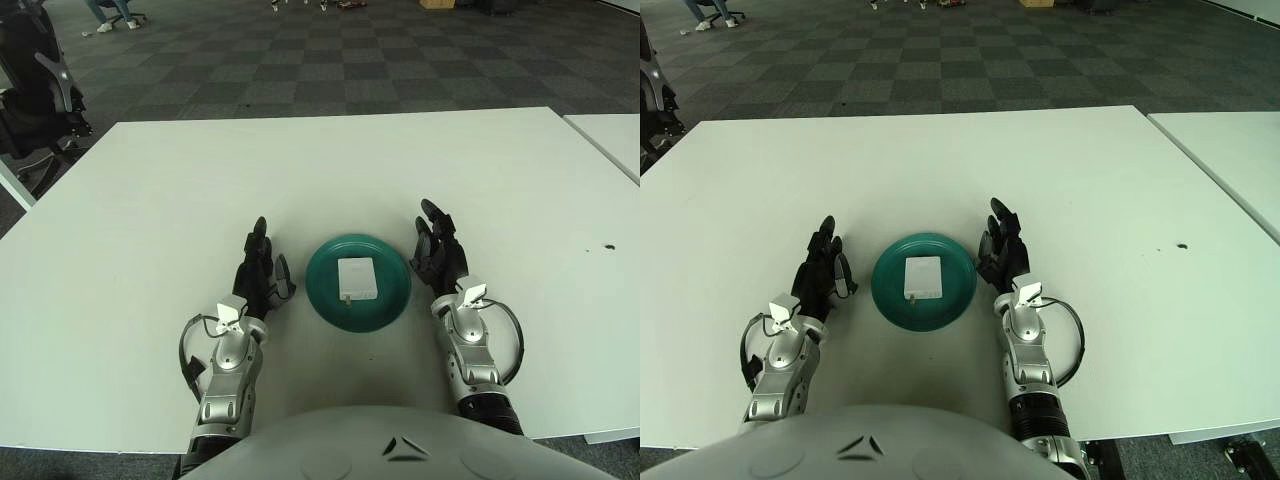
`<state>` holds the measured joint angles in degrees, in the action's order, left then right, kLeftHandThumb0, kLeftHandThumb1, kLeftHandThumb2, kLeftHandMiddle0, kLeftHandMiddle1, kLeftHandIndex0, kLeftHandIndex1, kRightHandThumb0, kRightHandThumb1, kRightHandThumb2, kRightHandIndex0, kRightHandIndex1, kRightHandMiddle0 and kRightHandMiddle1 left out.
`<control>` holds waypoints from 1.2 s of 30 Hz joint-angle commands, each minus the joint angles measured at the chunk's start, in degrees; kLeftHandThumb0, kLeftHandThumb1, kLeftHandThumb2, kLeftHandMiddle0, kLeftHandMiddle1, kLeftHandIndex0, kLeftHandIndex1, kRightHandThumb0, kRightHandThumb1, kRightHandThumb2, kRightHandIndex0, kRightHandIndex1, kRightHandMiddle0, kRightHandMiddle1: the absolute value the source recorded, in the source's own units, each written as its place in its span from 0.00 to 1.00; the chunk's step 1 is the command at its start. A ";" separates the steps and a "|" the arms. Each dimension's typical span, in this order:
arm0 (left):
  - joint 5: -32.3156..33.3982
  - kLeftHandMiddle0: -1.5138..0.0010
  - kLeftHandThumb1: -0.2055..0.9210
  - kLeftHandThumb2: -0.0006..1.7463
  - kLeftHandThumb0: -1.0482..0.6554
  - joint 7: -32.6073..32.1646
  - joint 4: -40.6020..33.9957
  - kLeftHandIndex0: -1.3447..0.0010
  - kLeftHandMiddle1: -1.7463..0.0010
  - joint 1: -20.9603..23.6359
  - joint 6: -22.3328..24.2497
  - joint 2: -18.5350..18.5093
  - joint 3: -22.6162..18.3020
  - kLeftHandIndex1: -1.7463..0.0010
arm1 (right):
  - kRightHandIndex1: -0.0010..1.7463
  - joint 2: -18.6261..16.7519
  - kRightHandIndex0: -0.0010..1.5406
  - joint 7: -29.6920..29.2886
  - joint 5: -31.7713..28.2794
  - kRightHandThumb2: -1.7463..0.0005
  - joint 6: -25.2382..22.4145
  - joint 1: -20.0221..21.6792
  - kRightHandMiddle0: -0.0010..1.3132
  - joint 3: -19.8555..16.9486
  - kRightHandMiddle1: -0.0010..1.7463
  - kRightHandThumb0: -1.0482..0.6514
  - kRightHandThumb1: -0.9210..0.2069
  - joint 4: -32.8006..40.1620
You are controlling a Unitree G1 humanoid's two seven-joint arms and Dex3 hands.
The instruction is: Put the charger into the plate.
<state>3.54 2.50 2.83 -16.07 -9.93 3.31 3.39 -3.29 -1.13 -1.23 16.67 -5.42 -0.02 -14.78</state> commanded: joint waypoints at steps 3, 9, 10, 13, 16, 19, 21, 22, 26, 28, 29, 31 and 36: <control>-0.61 0.99 1.00 0.65 0.04 1.30 5.11 1.00 1.00 -1.36 -2.35 -0.89 0.10 0.92 | 0.00 0.56 0.09 -0.07 -0.48 0.53 -6.98 -6.37 0.00 -0.99 0.24 0.15 0.00 -4.82; -0.65 0.99 1.00 0.65 0.04 2.08 7.80 1.00 1.00 -1.45 -5.79 -0.85 0.36 0.92 | 0.00 0.87 0.09 -0.17 0.05 0.53 -6.90 -6.61 0.00 -0.88 0.24 0.15 0.00 -4.53; -0.69 0.99 1.00 0.65 0.04 2.10 8.17 1.00 1.00 -1.41 -6.18 -0.78 0.44 0.93 | 0.00 0.94 0.09 -0.17 0.14 0.53 -6.88 -6.64 0.00 -0.87 0.24 0.15 0.00 -4.51; -0.71 0.99 1.00 0.65 0.04 2.03 9.05 1.00 1.00 -1.12 -6.85 -0.28 0.73 0.93 | 0.00 1.12 0.09 -0.17 0.43 0.53 -6.94 -6.73 0.00 -0.80 0.23 0.14 0.00 -4.37; -0.58 0.99 1.00 0.65 0.04 2.05 9.73 1.00 1.00 -0.84 -7.25 0.15 0.82 0.93 | 0.00 1.20 0.09 -0.13 0.59 0.53 -6.98 -6.80 0.00 -0.77 0.23 0.14 0.00 -4.25; -0.27 0.98 1.00 0.64 0.04 2.16 10.73 1.00 1.00 -0.38 -7.94 0.93 0.99 0.93 | 0.00 1.16 0.09 -0.07 0.57 0.53 -7.27 -6.95 0.00 -0.73 0.23 0.14 0.00 -3.87; -0.40 0.98 1.00 0.63 0.04 2.08 10.99 1.00 0.99 -0.24 -8.32 1.38 1.27 0.92 | 0.00 1.06 0.09 -0.07 0.45 0.53 -7.54 -7.15 0.00 -0.74 0.23 0.14 0.00 -3.45; -0.86 0.97 1.00 0.63 0.05 1.72 10.31 1.00 0.99 -0.35 -8.14 1.85 1.86 0.92 | 0.00 0.99 0.09 -0.16 0.44 0.52 -7.77 -7.32 0.00 -0.73 0.23 0.14 0.00 -3.04; -1.89 0.97 1.00 0.62 0.06 1.02 8.21 1.00 0.99 -0.89 -7.52 2.69 3.09 0.91 | 0.01 0.86 0.11 -0.39 0.56 0.53 -8.29 -7.81 0.00 -0.65 0.25 0.13 0.00 -2.03; -2.55 0.97 1.00 0.61 0.06 0.61 6.42 1.00 0.99 -1.45 -7.07 3.01 3.81 0.91 | 0.01 0.80 0.12 -0.44 0.57 0.53 -8.59 -8.06 0.00 -0.61 0.26 0.13 0.00 -1.52; -2.89 0.97 1.00 0.61 0.06 0.47 5.48 1.00 0.99 -1.77 -6.83 3.07 4.11 0.91 | 0.01 0.74 0.12 -0.35 0.40 0.53 -8.79 -8.20 0.00 -0.64 0.27 0.13 0.00 -1.23; -3.25 0.97 1.00 0.61 0.06 0.34 4.41 1.00 1.00 -2.19 -6.47 3.09 4.41 0.91 | 0.01 0.64 0.13 -0.25 0.20 0.53 -9.03 -8.40 0.00 -0.66 0.27 0.12 0.00 -0.85; -3.65 0.97 1.00 0.61 0.06 0.52 3.75 1.00 1.00 -2.64 -6.34 2.19 4.66 0.91 | 0.01 0.25 0.13 0.27 -0.88 0.54 -9.49 -9.02 0.00 -0.85 0.28 0.12 0.00 0.16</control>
<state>0.40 3.47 6.27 -16.99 -18.31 5.97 8.02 -2.80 -0.68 -1.02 14.90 -8.34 -0.06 -10.53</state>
